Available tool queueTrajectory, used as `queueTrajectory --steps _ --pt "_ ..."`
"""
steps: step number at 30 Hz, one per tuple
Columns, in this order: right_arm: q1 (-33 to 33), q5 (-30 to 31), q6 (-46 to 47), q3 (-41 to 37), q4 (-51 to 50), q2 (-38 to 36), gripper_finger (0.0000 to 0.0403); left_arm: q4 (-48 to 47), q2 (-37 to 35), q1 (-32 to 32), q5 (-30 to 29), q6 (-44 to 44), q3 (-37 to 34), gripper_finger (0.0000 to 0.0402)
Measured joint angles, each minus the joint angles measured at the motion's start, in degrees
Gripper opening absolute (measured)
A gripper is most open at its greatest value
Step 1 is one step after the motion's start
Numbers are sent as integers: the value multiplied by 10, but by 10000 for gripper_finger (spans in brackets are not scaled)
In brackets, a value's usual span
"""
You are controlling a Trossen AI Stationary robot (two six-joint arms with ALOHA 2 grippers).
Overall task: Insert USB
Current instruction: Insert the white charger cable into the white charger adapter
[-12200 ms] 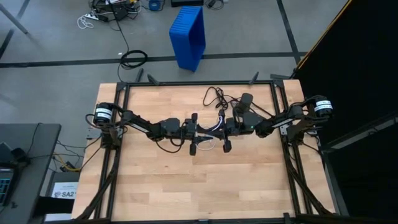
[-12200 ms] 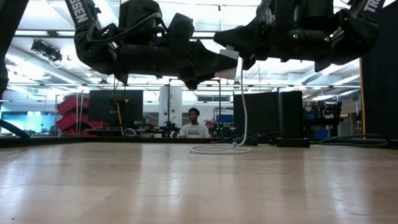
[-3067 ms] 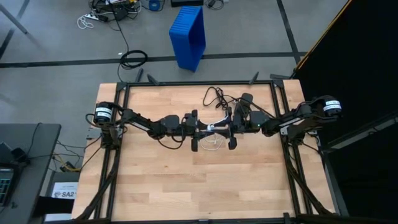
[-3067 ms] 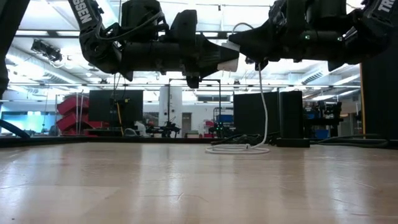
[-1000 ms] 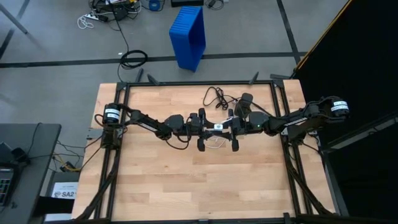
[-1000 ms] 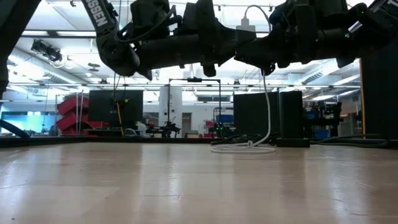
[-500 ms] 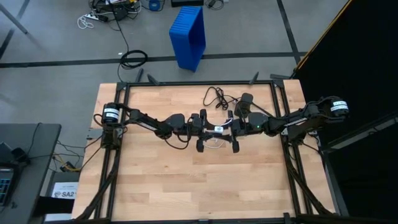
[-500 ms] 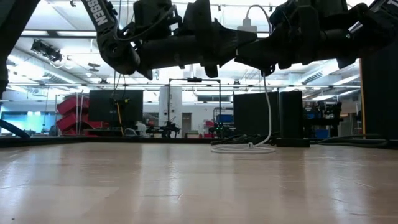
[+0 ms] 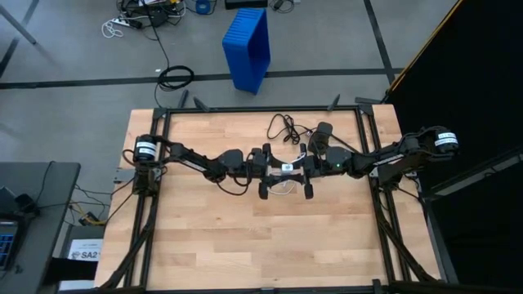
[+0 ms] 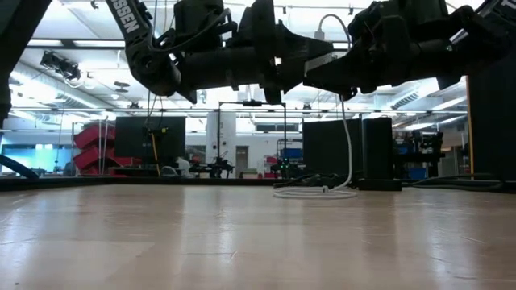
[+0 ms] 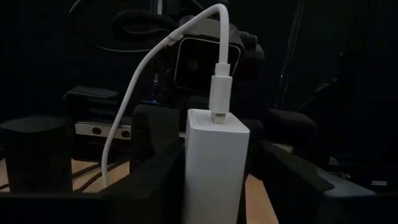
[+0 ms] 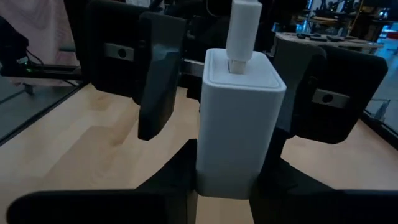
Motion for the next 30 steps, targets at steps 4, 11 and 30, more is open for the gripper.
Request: queueTrajectory --steps 4,11,30 --pt "0 1 3 0 -6 0 72 0 0 4 0 0 0 190" --pt "0 1 4 1 -10 0 72 4 0 12 -2 4 -1 192" --pt "0 -13 3 2 -15 0 75 18 0 22 92 -15 -1 193"
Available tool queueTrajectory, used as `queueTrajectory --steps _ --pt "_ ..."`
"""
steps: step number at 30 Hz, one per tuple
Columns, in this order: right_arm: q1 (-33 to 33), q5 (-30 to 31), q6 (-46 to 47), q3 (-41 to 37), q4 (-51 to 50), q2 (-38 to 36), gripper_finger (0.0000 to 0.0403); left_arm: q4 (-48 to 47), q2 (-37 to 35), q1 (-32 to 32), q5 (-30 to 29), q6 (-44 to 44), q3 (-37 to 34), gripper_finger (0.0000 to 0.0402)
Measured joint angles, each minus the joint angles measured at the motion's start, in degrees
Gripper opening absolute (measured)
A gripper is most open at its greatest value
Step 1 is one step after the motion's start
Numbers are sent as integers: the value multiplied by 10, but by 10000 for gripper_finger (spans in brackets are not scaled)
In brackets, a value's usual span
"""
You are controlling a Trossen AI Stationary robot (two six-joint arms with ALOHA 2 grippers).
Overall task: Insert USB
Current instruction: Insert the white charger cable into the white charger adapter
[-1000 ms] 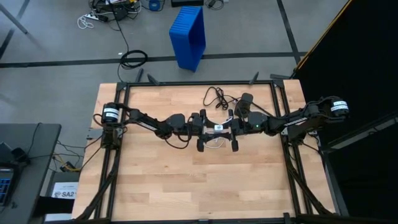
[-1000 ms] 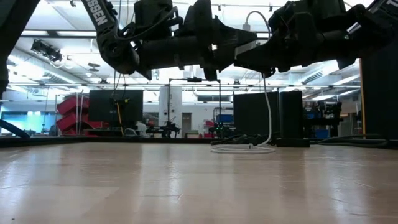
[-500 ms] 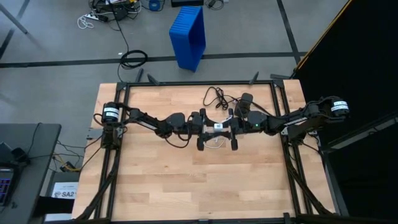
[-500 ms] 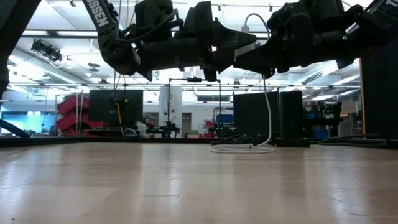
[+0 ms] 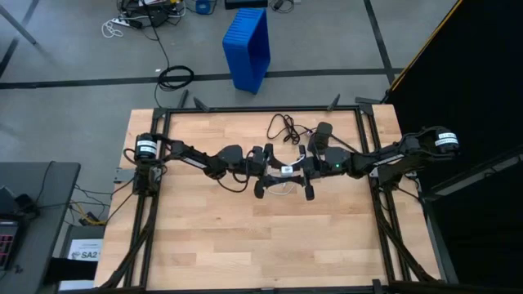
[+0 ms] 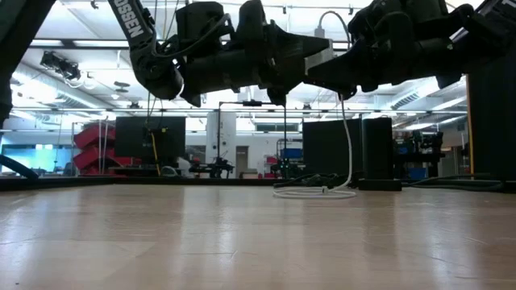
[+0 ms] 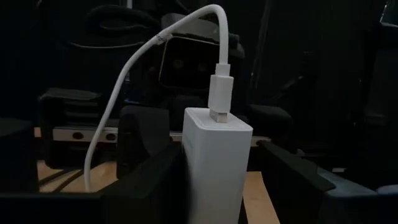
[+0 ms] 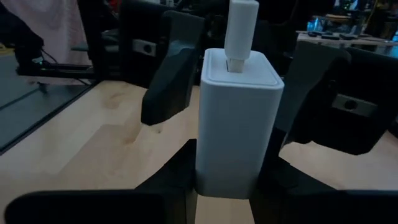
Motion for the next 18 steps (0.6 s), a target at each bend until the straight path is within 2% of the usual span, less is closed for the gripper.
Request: queueTrajectory --steps 4,6,8,11,18 --pt "-2 7 0 0 -2 0 75 -2 0 4 -45 -1 0 190" --pt "-2 8 0 0 -2 0 75 -1 0 4 -64 3 0 177" --pt "-2 4 0 0 -2 0 75 -2 0 2 -72 11 0 146" --pt "-2 8 5 0 -4 0 79 -4 0 -1 -80 30 0 76" --pt "-1 24 18 0 7 0 104 -9 0 -1 -75 35 0 71"
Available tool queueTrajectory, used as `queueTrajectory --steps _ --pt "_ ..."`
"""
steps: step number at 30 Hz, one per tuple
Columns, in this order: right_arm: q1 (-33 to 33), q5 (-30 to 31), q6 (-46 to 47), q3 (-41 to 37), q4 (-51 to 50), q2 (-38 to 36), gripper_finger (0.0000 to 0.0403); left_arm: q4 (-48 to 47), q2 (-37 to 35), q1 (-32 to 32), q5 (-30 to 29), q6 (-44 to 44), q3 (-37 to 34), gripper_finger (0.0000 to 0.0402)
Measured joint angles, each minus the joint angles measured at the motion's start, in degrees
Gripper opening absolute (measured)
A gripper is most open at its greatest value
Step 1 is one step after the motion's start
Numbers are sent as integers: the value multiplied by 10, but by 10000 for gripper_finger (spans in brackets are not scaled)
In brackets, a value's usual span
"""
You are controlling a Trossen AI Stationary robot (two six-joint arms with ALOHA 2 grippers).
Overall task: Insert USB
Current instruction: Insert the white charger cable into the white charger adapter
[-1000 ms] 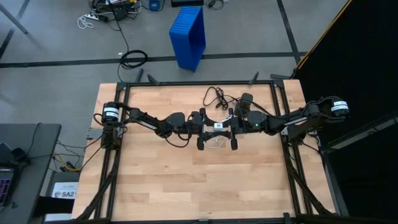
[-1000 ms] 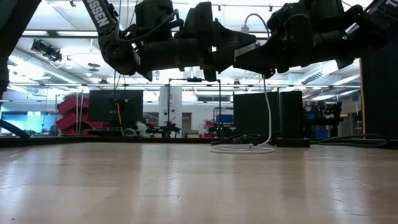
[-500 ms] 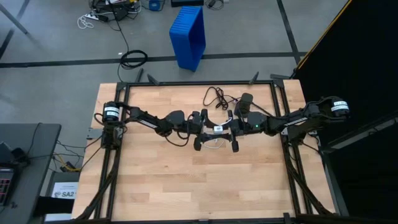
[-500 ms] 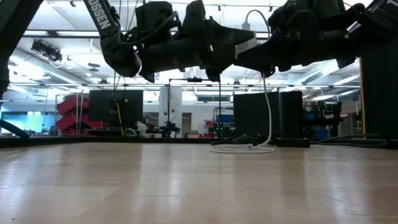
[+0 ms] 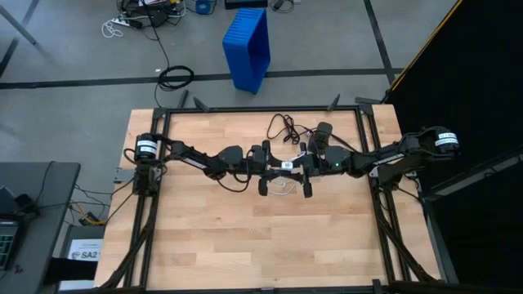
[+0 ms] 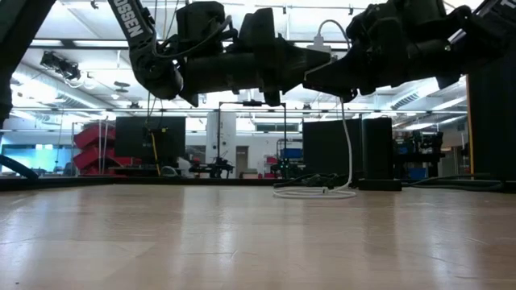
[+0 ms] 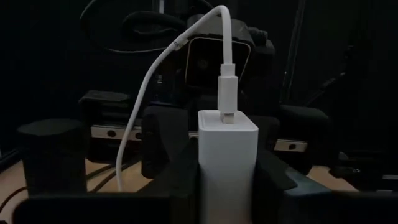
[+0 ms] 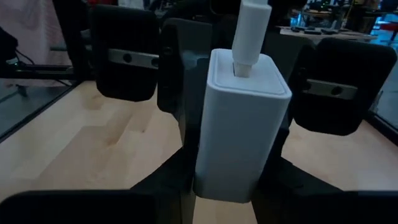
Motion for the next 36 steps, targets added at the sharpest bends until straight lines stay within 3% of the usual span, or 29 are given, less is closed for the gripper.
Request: queueTrajectory --steps 7,20,27,36 --pt "0 -7 8 -1 10 0 111 -5 -2 0 26 1 1 71" --pt "-17 4 52 0 -59 -10 109 -28 1 2 10 14 0 71" --pt "-25 -25 69 0 -67 -10 137 -31 1 0 6 16 0 71" --pt "-37 -29 82 0 -96 -11 202 -35 1 0 6 16 -1 71"
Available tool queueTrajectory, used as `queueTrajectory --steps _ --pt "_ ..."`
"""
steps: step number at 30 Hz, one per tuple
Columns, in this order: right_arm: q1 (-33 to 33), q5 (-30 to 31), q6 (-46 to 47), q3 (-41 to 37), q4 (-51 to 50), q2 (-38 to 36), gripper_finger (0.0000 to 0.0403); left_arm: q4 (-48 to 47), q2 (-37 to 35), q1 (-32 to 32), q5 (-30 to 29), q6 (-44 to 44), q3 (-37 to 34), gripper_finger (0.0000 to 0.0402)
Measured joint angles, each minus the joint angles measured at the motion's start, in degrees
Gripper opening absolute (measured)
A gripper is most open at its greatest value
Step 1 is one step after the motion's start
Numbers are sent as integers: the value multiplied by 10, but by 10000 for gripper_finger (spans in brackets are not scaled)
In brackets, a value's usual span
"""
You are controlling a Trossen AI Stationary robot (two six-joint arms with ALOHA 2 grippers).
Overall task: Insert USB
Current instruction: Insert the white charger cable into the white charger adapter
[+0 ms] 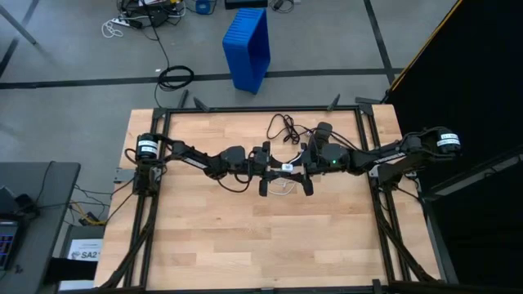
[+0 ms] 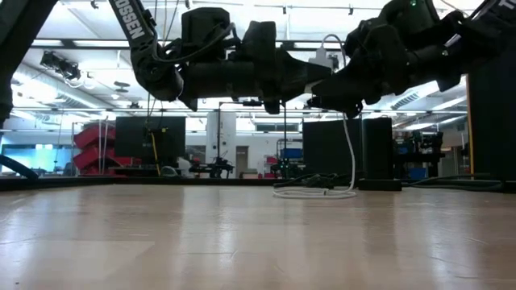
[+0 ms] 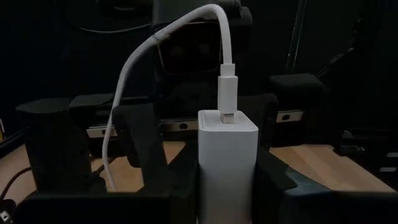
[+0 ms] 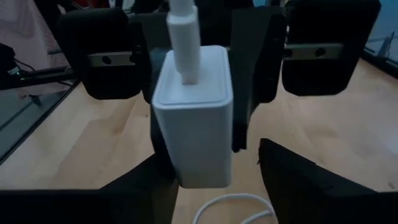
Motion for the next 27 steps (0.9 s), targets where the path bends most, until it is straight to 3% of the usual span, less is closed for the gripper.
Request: queueTrajectory --steps 7,12,27 --pt "-5 0 1 0 -10 0 249 2 0 0 -1 0 0 71" --pt "-5 -7 -6 -1 -10 1 259 1 -1 0 1 0 0 71" --pt "-5 -38 6 -2 -22 -32 181 -16 -2 -1 -18 12 1 71"
